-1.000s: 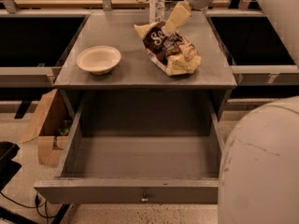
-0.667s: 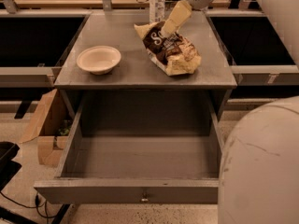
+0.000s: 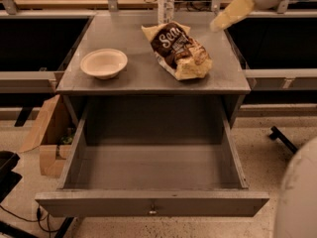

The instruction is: Pick brown chip bag from top drawer and place on counter

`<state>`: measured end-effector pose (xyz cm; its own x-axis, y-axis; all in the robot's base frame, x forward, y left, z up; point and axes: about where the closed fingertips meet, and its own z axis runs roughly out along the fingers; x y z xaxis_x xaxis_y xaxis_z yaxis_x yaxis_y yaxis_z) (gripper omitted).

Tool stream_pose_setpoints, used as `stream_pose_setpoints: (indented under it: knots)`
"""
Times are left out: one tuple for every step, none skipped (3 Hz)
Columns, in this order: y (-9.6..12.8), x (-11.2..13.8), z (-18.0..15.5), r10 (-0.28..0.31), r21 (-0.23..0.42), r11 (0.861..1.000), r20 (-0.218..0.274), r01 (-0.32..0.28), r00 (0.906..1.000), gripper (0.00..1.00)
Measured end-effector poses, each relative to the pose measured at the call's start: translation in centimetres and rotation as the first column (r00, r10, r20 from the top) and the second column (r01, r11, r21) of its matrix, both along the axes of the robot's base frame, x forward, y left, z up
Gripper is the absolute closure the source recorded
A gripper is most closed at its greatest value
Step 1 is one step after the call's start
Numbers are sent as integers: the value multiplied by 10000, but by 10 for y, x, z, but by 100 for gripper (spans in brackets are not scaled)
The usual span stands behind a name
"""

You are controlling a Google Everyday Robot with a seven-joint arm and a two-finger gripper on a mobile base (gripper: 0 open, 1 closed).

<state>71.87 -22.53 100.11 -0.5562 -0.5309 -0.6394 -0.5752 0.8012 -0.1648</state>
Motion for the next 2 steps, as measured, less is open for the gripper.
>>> stream_pose_setpoints:
  knots:
    - [-73,-20,-11,-1622,1290,9777,-367,1656,9861,0]
    - [-119,-38,-13,-2504,2193,9426,-356,2520,9675,0]
